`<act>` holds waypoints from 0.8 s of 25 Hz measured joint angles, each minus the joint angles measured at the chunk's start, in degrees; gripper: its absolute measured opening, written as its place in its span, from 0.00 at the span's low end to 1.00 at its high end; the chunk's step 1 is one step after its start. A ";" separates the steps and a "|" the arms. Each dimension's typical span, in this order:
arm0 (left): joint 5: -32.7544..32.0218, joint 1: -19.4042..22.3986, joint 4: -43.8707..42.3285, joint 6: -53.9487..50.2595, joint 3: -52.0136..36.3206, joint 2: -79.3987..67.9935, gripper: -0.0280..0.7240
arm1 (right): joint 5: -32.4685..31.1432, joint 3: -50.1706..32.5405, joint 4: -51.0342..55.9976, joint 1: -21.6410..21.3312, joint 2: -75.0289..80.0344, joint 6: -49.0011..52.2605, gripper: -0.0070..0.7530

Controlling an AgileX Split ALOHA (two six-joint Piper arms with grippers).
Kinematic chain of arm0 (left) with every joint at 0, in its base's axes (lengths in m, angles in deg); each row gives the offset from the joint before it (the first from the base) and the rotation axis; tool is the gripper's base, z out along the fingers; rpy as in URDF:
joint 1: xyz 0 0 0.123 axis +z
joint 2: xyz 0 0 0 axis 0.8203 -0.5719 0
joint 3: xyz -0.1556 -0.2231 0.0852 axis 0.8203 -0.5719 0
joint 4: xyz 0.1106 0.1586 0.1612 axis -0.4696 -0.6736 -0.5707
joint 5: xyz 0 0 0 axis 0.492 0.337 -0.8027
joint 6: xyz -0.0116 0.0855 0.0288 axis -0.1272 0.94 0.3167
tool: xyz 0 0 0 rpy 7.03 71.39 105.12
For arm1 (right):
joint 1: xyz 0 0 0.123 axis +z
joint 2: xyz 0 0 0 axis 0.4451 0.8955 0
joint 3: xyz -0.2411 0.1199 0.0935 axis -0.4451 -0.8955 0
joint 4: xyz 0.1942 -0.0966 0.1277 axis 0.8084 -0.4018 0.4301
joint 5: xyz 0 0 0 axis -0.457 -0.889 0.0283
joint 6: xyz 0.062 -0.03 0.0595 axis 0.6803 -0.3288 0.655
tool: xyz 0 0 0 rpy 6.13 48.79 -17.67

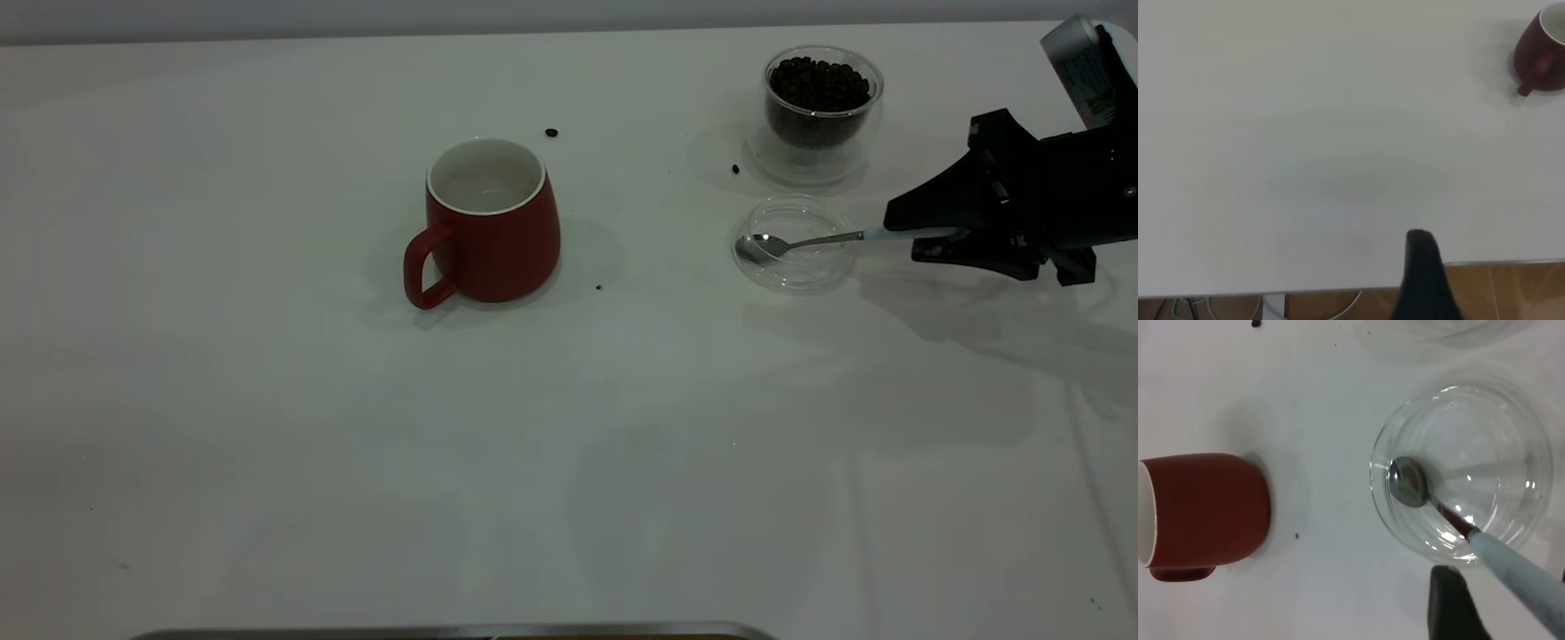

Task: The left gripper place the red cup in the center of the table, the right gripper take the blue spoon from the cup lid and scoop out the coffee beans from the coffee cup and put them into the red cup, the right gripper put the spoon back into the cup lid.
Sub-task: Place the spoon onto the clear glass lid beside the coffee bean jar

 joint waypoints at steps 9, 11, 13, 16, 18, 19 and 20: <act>0.00 0.00 0.00 0.00 0.00 0.00 0.82 | 2.57 0.10 -0.34 0.00 0.00 -0.61 0.65; 0.00 0.00 0.00 0.00 0.00 0.00 0.82 | 3.09 0.10 -0.55 0.00 0.00 -0.61 0.66; 0.00 0.00 0.00 0.00 0.00 0.00 0.82 | 3.09 0.10 -0.60 0.00 0.00 -0.61 0.66; 0.00 0.00 0.00 0.00 0.00 0.00 0.82 | 3.21 0.10 -0.60 0.77 0.00 -0.61 0.66; 0.00 0.00 0.00 0.00 0.00 0.00 0.82 | 3.38 0.10 -0.72 1.85 0.00 -0.61 0.66; 0.00 0.00 0.00 0.00 0.00 0.00 0.82 | 3.96 0.10 -0.88 2.41 0.00 -0.61 0.66; 0.00 0.00 0.00 0.00 0.00 0.00 0.82 | 4.73 0.10 -0.86 2.82 0.00 -0.63 0.66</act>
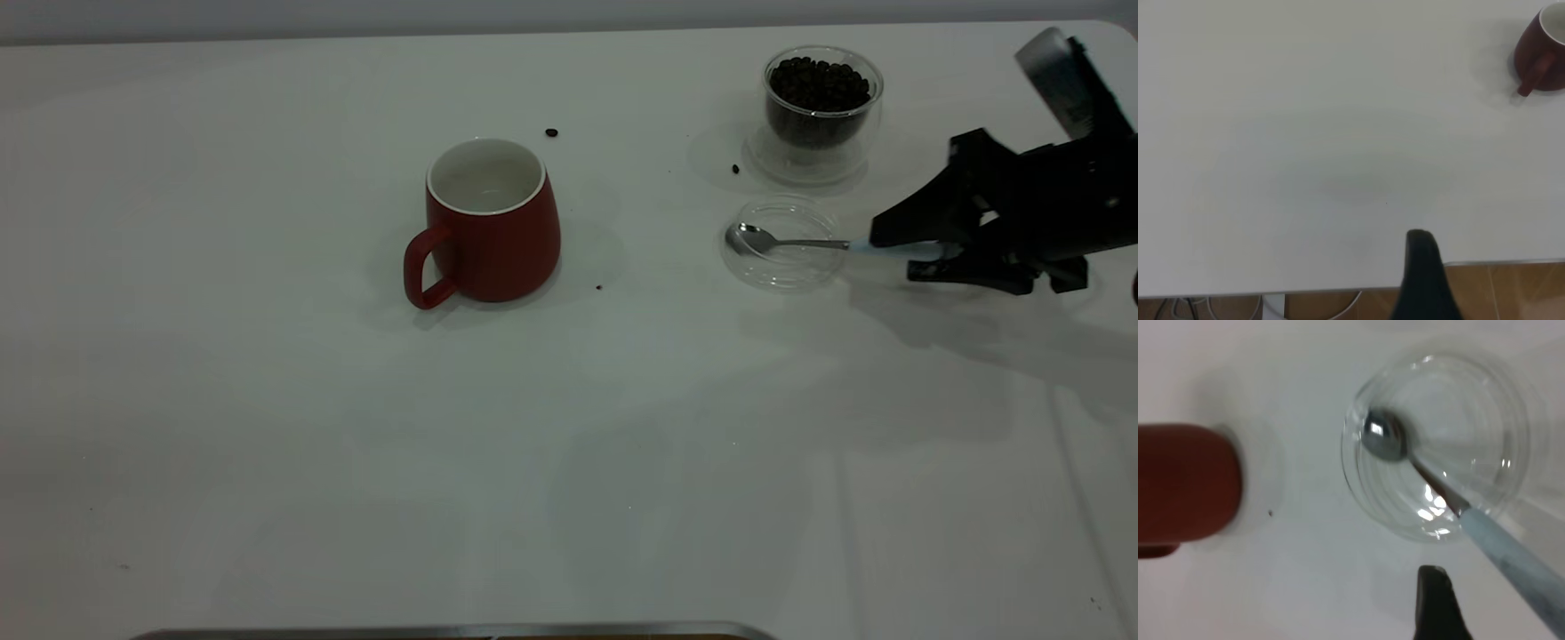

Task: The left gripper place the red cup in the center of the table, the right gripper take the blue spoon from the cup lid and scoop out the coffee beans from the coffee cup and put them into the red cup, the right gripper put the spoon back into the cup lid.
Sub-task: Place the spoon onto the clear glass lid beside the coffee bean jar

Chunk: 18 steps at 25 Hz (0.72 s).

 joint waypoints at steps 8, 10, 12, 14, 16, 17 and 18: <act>0.00 0.00 0.00 0.00 0.00 0.00 0.82 | 3.77 0.00 -0.11 0.54 0.00 0.00 0.66; 0.00 0.00 0.00 0.00 0.00 0.00 0.82 | 3.72 0.00 -0.21 0.55 0.00 0.00 0.66; 0.00 0.00 0.00 0.00 0.00 0.00 0.82 | 3.72 0.00 -0.83 0.55 0.00 0.00 0.66; 0.00 0.00 0.00 0.00 0.00 0.00 0.82 | 3.72 0.00 -1.90 0.42 -0.05 0.45 0.66; 0.00 0.00 0.00 0.00 0.00 0.00 0.82 | 4.05 0.00 -3.38 0.23 -0.41 1.07 0.66; 0.00 0.00 0.00 0.00 0.00 0.00 0.82 | 4.61 0.00 -4.42 0.01 -0.77 1.34 0.66; 0.00 0.00 0.00 0.00 0.00 0.00 0.82 | 5.65 0.00 -5.28 -0.05 -1.39 1.81 0.66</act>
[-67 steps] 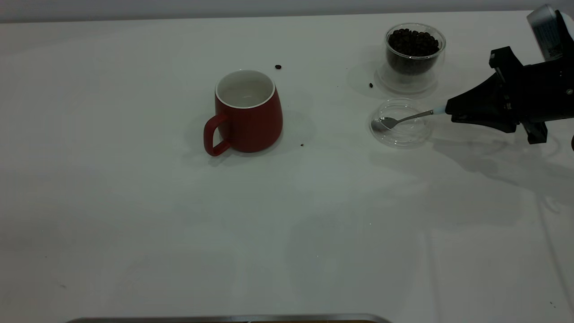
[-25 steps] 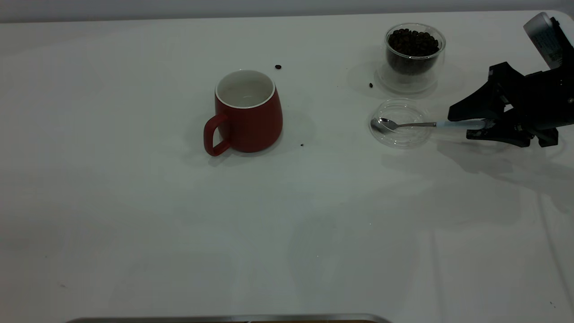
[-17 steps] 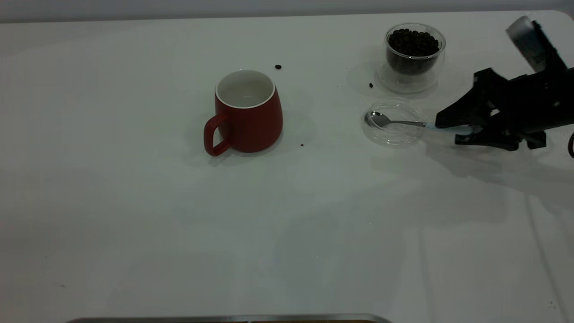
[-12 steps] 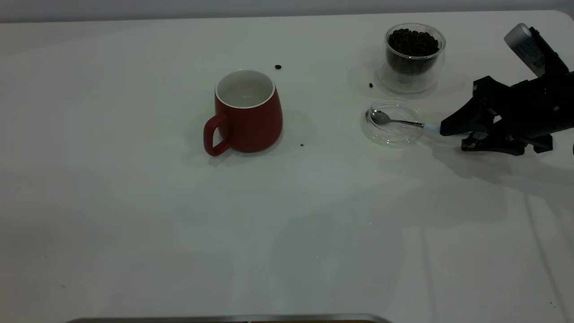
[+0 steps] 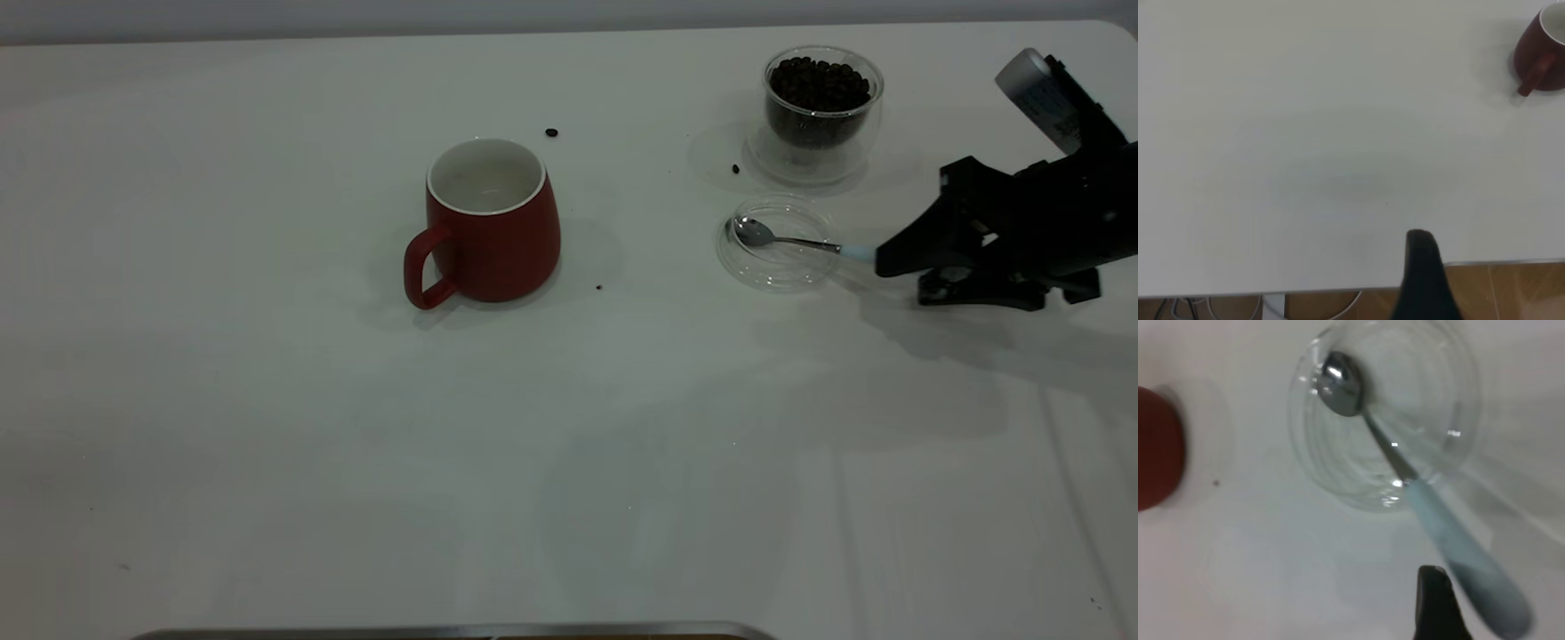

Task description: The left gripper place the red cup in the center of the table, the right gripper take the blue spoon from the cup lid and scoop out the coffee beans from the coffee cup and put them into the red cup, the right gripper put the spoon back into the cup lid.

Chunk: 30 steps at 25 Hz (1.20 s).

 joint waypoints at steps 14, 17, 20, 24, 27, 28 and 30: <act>0.00 0.00 0.00 0.00 0.00 0.00 0.82 | 4.85 -1.12 -27.06 -0.20 -36.24 29.30 0.66; 0.00 0.00 0.00 0.00 0.00 0.00 0.82 | -3.01 -1.63 -38.69 0.07 -48.19 41.42 0.66; 0.00 0.00 0.00 0.00 0.00 0.00 0.82 | -12.78 -3.64 -54.64 0.07 -59.85 56.25 0.66; 0.00 0.00 0.00 0.00 0.00 0.00 0.82 | -21.90 -9.20 -77.11 0.07 -76.46 74.84 0.66; 0.00 0.00 0.00 0.00 0.00 0.00 0.82 | -25.55 -14.67 -88.78 0.07 -87.63 86.21 0.66; 0.00 0.00 0.00 0.00 0.00 0.00 0.82 | -26.49 -16.81 -91.16 0.07 -91.19 88.39 0.66; 0.00 0.00 0.00 0.00 0.00 0.00 0.82 | -27.66 -20.81 -94.68 0.07 -97.25 91.41 0.66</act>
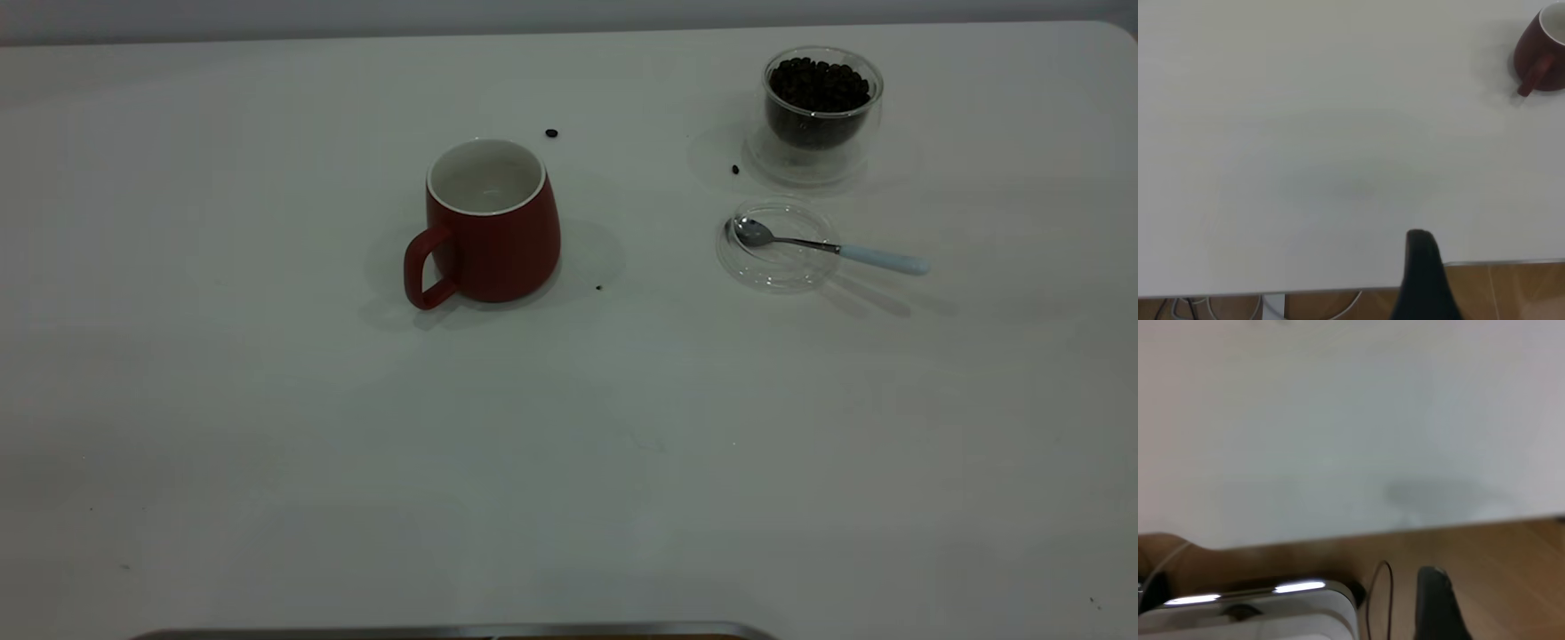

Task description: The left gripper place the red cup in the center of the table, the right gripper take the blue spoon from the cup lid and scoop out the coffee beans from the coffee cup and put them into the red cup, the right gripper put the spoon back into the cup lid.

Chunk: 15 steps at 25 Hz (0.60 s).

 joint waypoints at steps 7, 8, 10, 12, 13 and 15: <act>0.00 0.00 0.00 0.00 0.00 0.00 0.82 | -0.57 -6.77 -1.67 0.00 -10.61 1.05 0.66; 0.00 0.00 0.00 0.00 0.00 0.00 0.82 | -0.52 -6.85 -1.67 0.00 -11.17 1.05 0.66; 0.00 0.00 0.00 0.00 0.00 0.00 0.82 | -0.52 -7.07 -1.67 0.00 -12.12 1.09 0.66; 0.00 0.00 0.00 0.00 0.00 0.00 0.82 | -0.52 -7.05 -1.67 0.00 -12.51 1.09 0.66; 0.06 0.00 0.00 0.00 0.00 0.00 0.82 | -0.52 -7.05 -1.67 0.00 -12.51 1.09 0.66; 0.05 0.00 0.00 0.00 0.00 0.00 0.82 | -0.52 -7.05 -1.67 0.00 -12.51 1.09 0.66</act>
